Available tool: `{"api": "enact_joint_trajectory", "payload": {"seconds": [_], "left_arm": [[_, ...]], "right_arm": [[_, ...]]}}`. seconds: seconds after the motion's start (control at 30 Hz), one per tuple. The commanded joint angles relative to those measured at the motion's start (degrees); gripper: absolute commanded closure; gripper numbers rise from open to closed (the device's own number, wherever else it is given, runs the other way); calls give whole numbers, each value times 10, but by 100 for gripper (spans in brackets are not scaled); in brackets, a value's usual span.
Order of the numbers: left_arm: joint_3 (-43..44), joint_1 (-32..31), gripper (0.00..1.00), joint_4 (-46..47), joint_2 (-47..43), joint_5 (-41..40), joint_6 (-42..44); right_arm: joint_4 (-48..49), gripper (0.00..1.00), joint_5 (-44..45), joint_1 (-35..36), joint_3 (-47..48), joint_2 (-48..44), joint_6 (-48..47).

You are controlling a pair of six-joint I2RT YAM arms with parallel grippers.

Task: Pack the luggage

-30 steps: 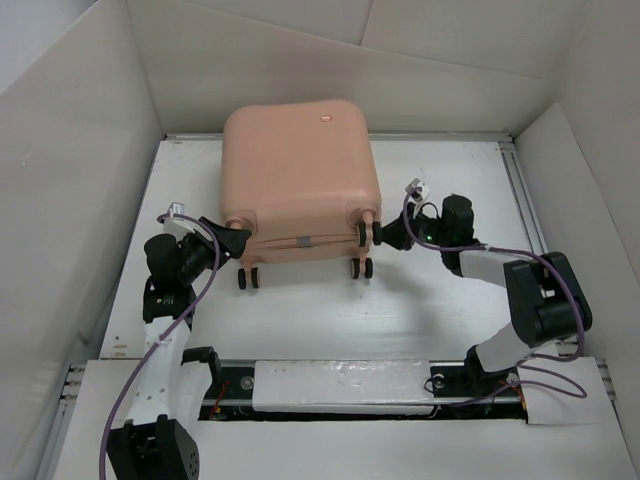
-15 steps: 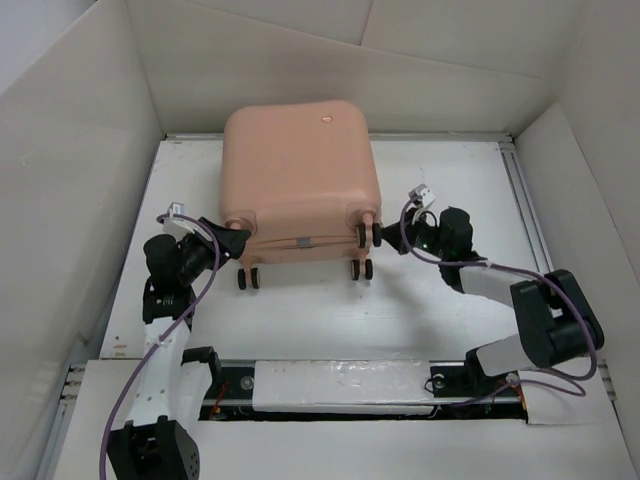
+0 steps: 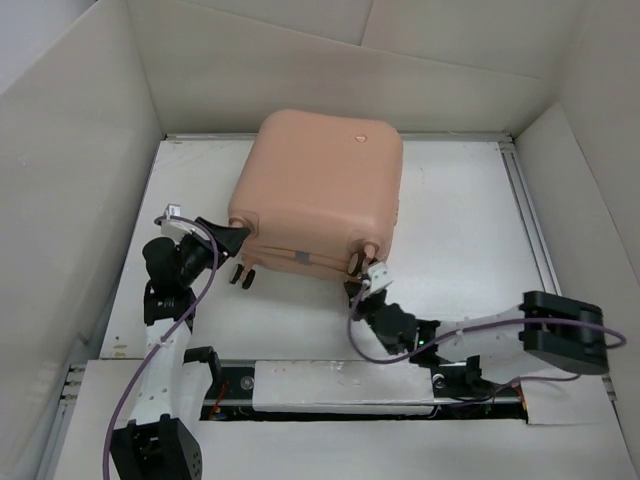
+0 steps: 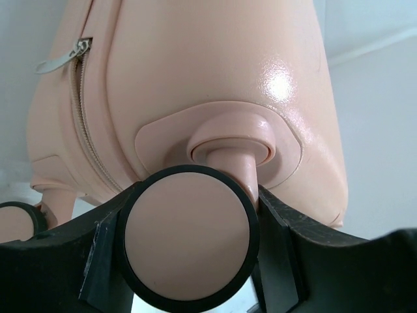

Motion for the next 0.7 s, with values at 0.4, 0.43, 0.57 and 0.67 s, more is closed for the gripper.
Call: {"api": "enact_joint_trajectory", "payload": {"seconds": [0.4,0.43,0.57,0.67], "left_arm": [[-10,-19,100,152,-47,119,-68],[-10,-19,100,152,-57,134,-68],[-7,-19,100,126,-107,152,-91],[18,-19,100,75,-126,159,-76]], "right_arm": [[-117,100,-273,-17,437,330,-22],[-106,100,-320,-48,452,345,-15],[-93,100,-542,-79,571,442,7],[-103,100,-573,-85,667,509,35]]}}
